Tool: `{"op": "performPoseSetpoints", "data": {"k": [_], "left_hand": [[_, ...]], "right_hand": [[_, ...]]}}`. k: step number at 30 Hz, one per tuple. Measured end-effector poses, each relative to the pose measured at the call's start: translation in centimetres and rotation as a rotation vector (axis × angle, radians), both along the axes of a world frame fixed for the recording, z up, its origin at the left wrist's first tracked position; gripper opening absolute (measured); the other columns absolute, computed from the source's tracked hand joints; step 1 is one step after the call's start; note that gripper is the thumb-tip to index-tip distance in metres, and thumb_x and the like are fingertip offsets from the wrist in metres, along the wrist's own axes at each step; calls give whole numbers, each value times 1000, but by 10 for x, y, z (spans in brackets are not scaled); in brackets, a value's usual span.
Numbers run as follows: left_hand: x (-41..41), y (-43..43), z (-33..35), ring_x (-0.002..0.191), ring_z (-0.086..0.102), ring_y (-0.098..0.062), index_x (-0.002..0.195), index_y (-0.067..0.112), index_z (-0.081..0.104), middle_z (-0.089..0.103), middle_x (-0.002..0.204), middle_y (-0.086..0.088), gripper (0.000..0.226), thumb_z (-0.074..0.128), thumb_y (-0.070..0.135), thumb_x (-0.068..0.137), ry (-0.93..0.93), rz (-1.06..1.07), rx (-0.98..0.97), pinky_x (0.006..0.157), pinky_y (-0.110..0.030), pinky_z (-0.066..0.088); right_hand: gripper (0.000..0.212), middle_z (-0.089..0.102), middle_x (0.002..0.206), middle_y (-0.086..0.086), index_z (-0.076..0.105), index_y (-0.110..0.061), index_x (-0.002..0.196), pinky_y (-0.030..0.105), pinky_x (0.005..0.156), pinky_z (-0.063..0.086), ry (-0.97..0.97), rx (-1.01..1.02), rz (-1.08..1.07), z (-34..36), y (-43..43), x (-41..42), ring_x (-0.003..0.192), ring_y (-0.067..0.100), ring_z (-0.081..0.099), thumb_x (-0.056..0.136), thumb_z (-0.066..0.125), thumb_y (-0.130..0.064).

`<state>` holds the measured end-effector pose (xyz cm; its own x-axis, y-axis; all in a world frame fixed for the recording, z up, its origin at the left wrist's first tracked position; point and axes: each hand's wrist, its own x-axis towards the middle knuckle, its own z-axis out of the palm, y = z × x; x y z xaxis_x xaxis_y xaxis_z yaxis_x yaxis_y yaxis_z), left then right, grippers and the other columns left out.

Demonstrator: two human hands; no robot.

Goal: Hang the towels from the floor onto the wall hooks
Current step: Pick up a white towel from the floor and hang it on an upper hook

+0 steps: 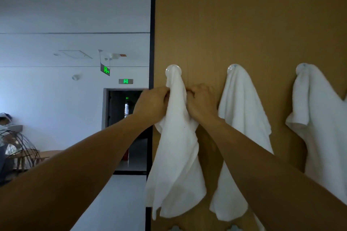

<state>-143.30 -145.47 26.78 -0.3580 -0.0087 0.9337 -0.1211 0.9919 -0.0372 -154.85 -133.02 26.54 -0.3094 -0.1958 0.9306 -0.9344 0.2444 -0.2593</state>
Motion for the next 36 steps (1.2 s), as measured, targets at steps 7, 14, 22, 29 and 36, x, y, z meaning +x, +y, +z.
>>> {"op": "performPoseSetpoints", "data": {"k": [7, 14, 22, 29, 36], "left_hand": [[-3, 5, -12, 101, 56, -22, 120, 12, 61, 61, 113, -10, 44, 44, 44, 96, 82, -37, 292, 89, -40, 49], [2, -3, -55, 84, 52, -6, 124, 12, 54, 58, 104, 3, 43, 54, 37, 90, -52, -226, 262, 69, -15, 38], [6, 8, -63, 84, 51, -7, 124, 13, 40, 51, 103, 3, 27, 37, 20, 98, -43, -439, 750, 61, -18, 39], [7, 3, -100, 63, 45, -9, 80, 14, 45, 48, 73, 1, 29, 37, 33, 101, 3, -262, 761, 54, -20, 36], [14, 2, -132, 62, 45, -12, 81, 12, 46, 48, 72, 0, 34, 34, 37, 100, -53, -245, 803, 55, -25, 35]], "right_hand": [[41, 55, 81, -21, 54, -30, 100, 19, 58, 38, -226, 117, 268, -9, 0, 20, 74, 2, 57, 85, 47, -68], [29, 46, 87, -20, 42, -24, 104, 16, 56, 36, -286, 57, 307, -33, 4, 15, 74, -2, 49, 83, 62, -29], [31, 53, 102, -8, 44, -22, 120, 27, 75, 47, -432, 83, 305, -78, -6, 26, 83, 4, 52, 95, 42, -42], [50, 59, 111, 2, 50, -10, 124, 32, 85, 47, -491, 134, 251, -102, 8, 41, 99, 17, 57, 99, 36, -52], [41, 59, 115, -1, 49, -14, 121, 26, 88, 47, -558, 76, 275, -133, 23, 61, 111, 20, 57, 98, 44, -48]]}}
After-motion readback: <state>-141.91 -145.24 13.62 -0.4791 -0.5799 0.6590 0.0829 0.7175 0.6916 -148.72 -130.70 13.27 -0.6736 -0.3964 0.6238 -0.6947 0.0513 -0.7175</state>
